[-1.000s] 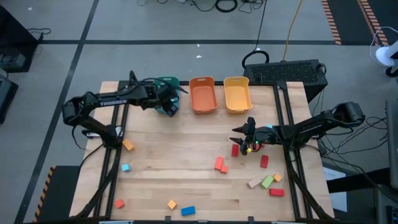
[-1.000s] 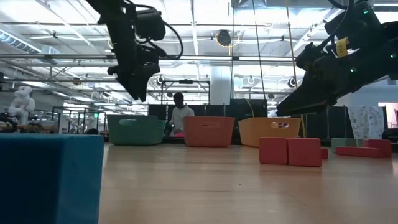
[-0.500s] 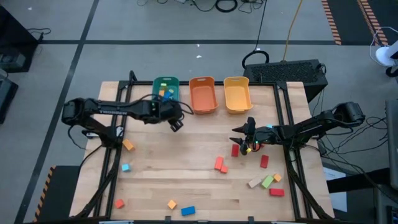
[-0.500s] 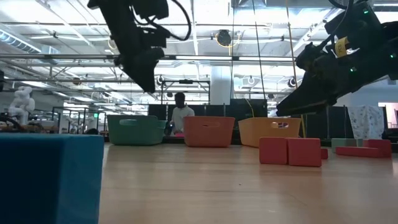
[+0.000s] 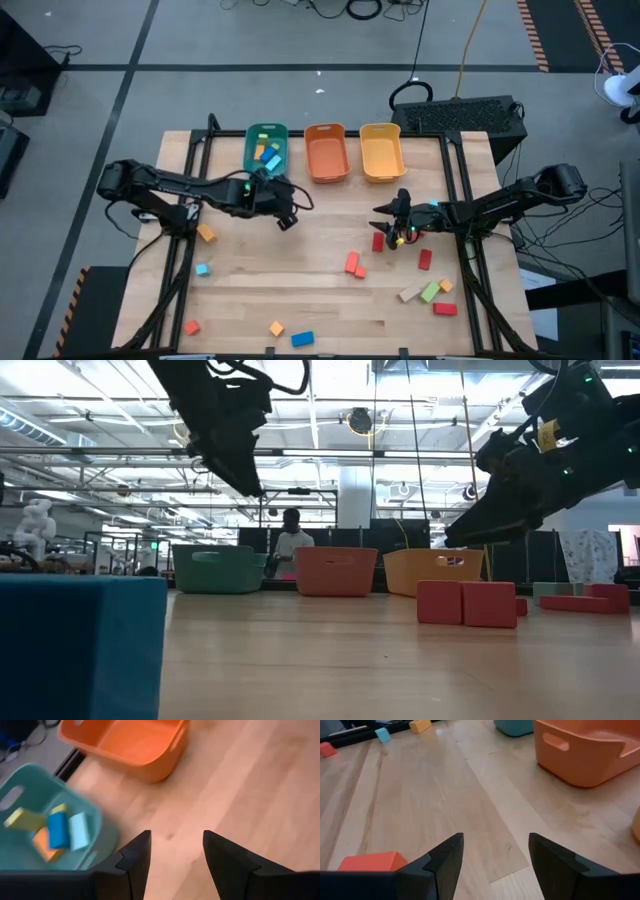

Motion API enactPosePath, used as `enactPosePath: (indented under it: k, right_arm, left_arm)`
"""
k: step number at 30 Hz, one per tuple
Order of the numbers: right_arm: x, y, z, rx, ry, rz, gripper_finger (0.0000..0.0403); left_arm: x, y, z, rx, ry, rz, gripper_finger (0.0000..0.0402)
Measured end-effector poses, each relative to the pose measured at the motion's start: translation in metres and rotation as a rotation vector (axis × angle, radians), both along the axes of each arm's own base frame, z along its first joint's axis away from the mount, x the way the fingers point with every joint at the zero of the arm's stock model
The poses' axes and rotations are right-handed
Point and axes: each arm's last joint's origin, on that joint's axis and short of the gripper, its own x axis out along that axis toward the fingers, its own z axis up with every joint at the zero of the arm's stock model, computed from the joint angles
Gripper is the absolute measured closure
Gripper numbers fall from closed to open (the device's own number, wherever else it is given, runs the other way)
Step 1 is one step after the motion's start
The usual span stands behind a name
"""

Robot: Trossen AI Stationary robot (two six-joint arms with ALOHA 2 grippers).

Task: Sort blocks by size
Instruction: Put the right orange thin rectangular block into the blue bin

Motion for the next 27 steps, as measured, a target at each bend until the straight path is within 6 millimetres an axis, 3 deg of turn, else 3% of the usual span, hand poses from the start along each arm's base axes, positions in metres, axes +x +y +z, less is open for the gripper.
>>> enactPosePath:
  k: [7, 16, 27]
  right_arm:
    - [-0.001, 0.004, -0.004, 0.068, 0.042, 0.115, 0.0193]
    - [-0.007, 0.003, -0.013, 0.126, 0.252, 0.076, 0.0193]
    - [-0.002, 0.004, 0.019, 0.181, 0.599, -0.054, 0.0193]
  left_arm:
    - [0.006, -0.008, -0.024, -0.059, -0.147, -0.132, 0.0220]
    - [0.008, -0.011, -0.046, -0.047, -0.298, -0.227, 0.0220]
    - [0.032, -0.021, -0.087, -0.033, -0.305, -0.279, 0.0220]
